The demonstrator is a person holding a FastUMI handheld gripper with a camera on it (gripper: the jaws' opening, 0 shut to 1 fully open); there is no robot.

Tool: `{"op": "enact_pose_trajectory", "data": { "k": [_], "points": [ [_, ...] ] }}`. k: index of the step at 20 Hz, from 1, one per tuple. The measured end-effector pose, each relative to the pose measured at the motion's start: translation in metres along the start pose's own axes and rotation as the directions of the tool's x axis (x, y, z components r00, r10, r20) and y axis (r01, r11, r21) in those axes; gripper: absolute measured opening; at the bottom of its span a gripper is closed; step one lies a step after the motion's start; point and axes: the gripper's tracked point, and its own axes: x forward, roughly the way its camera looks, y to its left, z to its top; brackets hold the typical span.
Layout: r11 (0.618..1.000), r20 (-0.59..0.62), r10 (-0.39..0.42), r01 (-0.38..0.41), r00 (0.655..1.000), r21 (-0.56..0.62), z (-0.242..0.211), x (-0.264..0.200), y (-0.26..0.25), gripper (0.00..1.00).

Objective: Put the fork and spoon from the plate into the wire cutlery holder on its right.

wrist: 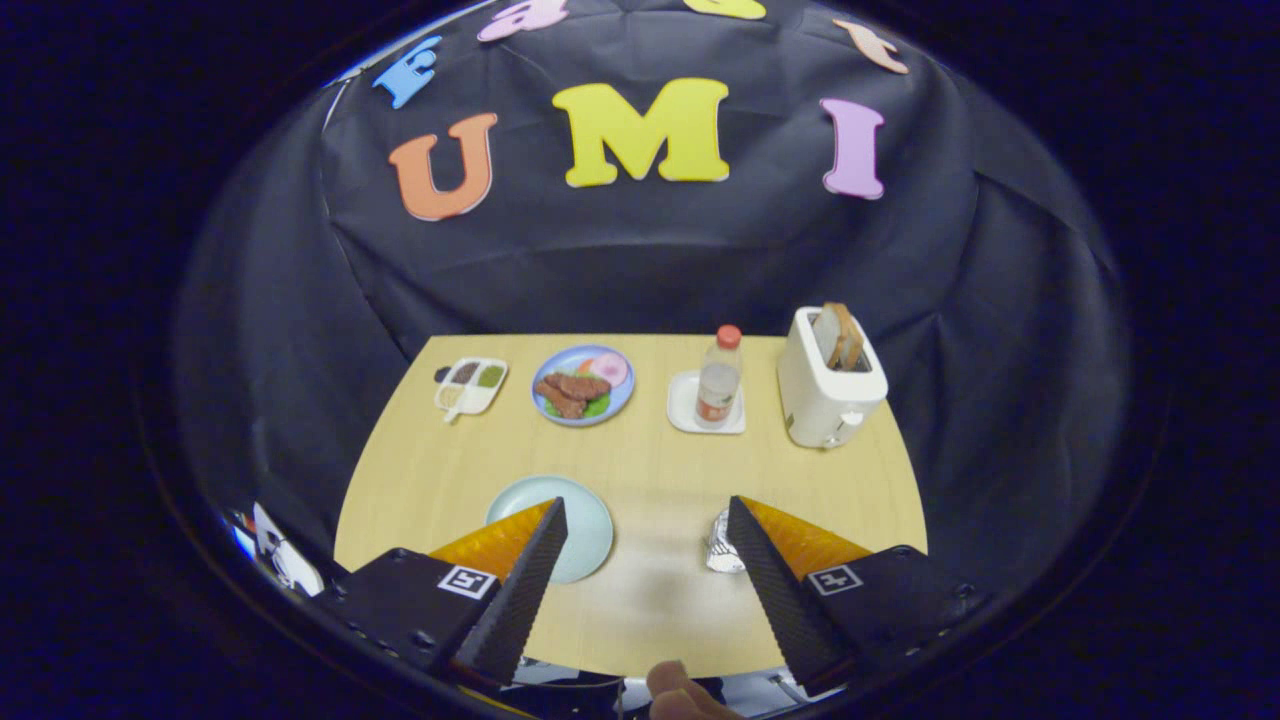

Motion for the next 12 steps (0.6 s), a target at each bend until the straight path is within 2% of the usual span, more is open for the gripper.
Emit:
{"op": "enact_pose_trajectory", "data": {
  "k": [5, 12],
  "points": [
    [1.0, 0.182, -0.007, 0.005, 0.983, 0.012, 0.034, -0.054, 0.03, 0.96],
    [0.999, 0.397, -0.05, 0.048, 0.917, 0.013, 0.061, -0.125, 0.051, 0.96]
  ]
}}
